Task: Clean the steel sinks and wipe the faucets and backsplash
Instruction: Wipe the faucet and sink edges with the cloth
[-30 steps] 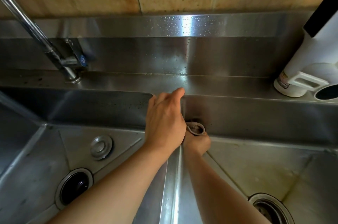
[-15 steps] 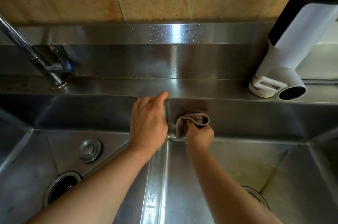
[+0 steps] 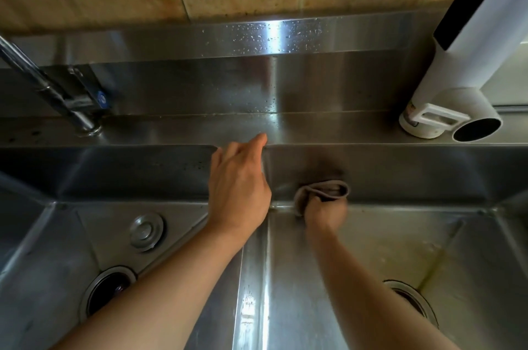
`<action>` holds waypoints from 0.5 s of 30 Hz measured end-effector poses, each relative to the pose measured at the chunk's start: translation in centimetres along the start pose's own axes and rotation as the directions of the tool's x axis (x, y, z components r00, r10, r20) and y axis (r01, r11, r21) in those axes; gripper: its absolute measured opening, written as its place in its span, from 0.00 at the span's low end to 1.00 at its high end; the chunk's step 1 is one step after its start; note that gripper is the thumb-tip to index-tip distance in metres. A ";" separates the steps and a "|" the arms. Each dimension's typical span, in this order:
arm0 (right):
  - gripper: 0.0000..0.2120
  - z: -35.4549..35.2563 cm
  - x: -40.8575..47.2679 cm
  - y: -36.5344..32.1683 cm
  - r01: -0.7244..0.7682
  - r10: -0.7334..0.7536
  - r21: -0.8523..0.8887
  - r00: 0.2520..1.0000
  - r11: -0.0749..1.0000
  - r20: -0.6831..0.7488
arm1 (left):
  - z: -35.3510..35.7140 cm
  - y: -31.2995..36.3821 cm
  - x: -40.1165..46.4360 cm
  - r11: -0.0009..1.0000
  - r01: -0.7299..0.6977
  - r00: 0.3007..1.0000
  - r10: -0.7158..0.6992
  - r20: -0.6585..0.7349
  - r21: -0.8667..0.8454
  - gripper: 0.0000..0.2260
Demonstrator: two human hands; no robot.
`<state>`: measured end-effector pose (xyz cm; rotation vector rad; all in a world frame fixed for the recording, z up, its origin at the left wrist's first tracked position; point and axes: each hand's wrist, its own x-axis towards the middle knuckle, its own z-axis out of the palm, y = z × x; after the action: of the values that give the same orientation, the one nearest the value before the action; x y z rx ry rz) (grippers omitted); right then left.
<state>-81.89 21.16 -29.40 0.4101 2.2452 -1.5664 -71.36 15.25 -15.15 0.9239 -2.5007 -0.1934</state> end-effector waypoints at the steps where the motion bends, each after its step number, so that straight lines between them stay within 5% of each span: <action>1: 0.18 1.4 -0.9 0.7 -0.018 0.021 -0.041 0.998 0.999 0.063 | 0.0 0.1 0.1 1.000 0.000 1.000 0.000 -0.010 0.005 0.25; 9: 0.18 3.0 -1.0 0.6 -0.086 0.125 -0.227 0.979 0.970 0.163 | 0.0 -0.3 0.0 1.000 0.001 1.000 -0.001 0.007 0.007 0.26; 15: 0.11 -3.7 4.8 0.1 -0.167 0.167 0.026 0.986 0.986 0.004 | -0.2 -0.1 -0.2 1.000 0.008 0.999 -0.008 0.054 0.001 0.25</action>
<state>-86.58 24.82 -30.50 0.5881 2.1307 -1.5103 -71.09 15.28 -15.10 0.9410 -2.5463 -0.2232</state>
